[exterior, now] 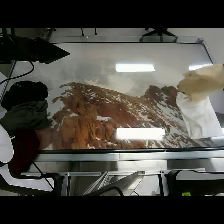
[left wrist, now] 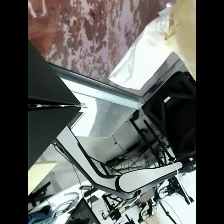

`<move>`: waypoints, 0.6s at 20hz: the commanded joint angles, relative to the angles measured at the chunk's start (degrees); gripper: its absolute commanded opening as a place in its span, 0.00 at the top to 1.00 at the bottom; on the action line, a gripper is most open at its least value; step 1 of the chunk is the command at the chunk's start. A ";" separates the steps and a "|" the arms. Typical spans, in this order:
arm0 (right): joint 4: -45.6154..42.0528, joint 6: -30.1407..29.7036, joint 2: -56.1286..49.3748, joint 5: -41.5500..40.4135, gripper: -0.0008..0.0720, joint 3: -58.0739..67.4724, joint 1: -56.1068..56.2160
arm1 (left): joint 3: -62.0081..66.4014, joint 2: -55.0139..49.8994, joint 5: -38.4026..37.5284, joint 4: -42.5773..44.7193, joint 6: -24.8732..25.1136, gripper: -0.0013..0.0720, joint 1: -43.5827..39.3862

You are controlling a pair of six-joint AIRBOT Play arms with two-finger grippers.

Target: Fold the shirts.

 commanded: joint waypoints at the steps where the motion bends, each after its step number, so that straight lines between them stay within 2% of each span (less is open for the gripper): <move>1: -11.85 -1.09 -1.16 12.44 0.97 -0.87 -0.59 | -0.02 -0.09 -0.39 0.04 0.07 0.96 -0.09; 3: -12.46 0.04 0.09 14.40 0.97 -5.27 -2.43 | -0.02 -0.09 -1.11 0.00 0.07 0.96 -0.09; 6: -21.75 3.89 2.45 16.55 0.97 -16.37 -5.53 | -0.02 -0.09 -2.29 0.02 0.07 0.96 -0.11; 8: -25.62 4.11 4.11 14.78 0.97 -25.51 -8.22 | -0.02 -0.09 -2.45 0.04 0.07 0.96 -0.09; 12: -25.66 3.39 4.76 9.44 0.97 -36.15 -13.14 | -0.02 -0.09 -2.73 0.04 0.09 0.96 -0.11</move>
